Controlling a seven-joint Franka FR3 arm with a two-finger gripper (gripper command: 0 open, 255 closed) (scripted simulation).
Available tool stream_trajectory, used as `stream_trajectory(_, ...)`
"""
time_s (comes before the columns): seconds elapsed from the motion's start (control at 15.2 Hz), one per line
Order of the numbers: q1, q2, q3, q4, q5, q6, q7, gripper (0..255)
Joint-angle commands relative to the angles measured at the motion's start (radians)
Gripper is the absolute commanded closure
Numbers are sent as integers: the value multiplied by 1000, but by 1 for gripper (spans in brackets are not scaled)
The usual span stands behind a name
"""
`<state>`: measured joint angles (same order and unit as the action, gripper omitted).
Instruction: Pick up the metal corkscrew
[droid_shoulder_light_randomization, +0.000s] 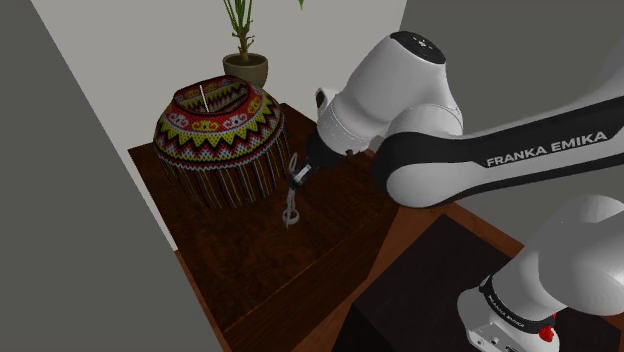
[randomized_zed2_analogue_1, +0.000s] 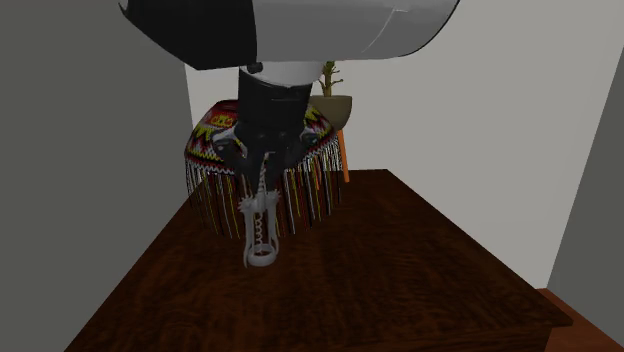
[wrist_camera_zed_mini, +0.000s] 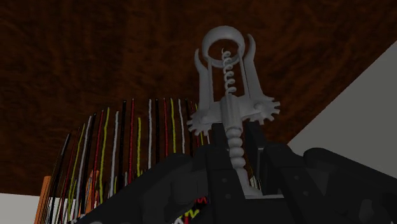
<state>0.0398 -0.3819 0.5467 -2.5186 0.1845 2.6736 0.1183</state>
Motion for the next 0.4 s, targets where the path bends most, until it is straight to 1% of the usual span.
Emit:
stream_trajectory(0.0,4,-14,-10,16,5,-31,-7,255)
stream_trajectory(0.2,9,-34,-23,42,9,-76,-14,255)
stream_trajectory(0.33,9,-35,-23,43,9,-78,-14,255)
